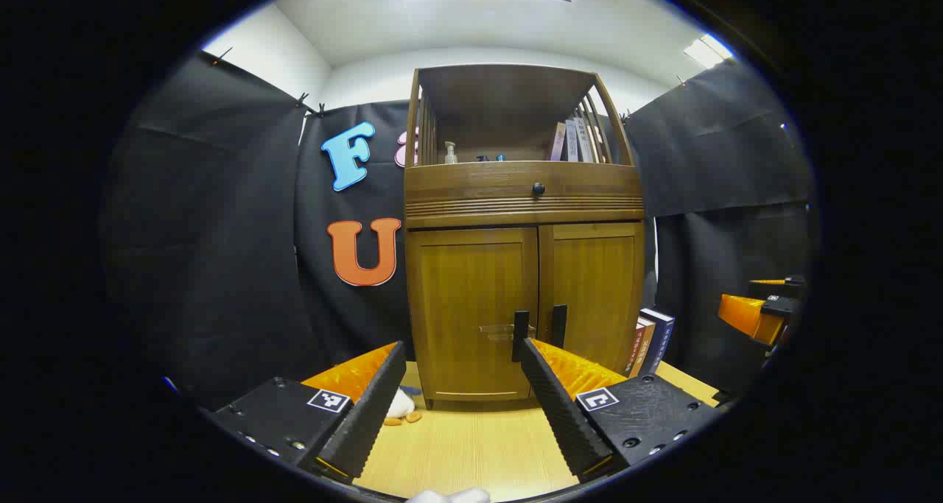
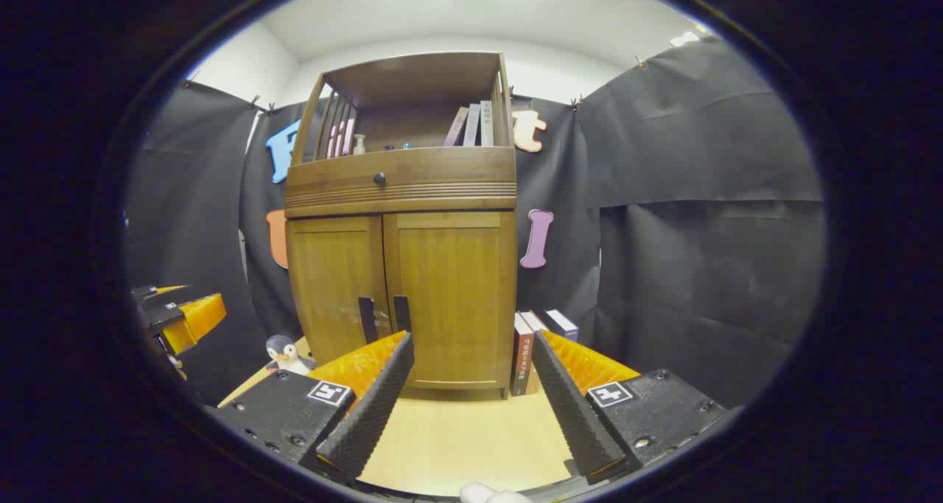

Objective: Open the right door of the double-door shoe cabinet with the right hand, and open the left door with the left hand.

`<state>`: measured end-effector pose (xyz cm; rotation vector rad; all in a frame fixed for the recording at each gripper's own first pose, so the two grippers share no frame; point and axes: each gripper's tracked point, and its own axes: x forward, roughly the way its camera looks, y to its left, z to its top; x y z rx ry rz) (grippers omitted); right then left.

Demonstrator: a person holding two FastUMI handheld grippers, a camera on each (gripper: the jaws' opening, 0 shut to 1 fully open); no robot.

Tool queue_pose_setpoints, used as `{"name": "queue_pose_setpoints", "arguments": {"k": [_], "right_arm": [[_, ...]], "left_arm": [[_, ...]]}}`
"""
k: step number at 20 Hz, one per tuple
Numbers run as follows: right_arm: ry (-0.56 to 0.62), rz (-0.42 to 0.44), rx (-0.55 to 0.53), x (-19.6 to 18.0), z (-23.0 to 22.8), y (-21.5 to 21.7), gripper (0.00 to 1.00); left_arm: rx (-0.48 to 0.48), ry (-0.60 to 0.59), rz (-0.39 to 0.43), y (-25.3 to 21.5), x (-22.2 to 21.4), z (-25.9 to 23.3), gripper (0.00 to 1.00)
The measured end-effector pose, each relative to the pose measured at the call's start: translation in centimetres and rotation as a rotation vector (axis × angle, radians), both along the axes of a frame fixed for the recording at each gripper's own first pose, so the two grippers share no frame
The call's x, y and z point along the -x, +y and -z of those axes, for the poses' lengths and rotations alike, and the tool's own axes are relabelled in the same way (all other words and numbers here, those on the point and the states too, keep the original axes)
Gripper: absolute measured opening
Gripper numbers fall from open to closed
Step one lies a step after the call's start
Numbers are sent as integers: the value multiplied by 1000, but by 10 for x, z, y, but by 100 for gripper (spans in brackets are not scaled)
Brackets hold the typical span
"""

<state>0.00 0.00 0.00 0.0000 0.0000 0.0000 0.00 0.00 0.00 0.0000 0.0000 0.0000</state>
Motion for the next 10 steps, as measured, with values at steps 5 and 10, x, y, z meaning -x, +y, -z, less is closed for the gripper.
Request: {"name": "queue_pose_setpoints", "arguments": {"k": [5, 10], "right_arm": [[4, -1, 5, 1, 0, -1, 100], [5, -5, 7, -2, 0, 1, 100]], "left_arm": [[-5, 5, 8, -3, 0, 2, 100], [-1, 9, -4, -1, -1, 4, 96]]}}
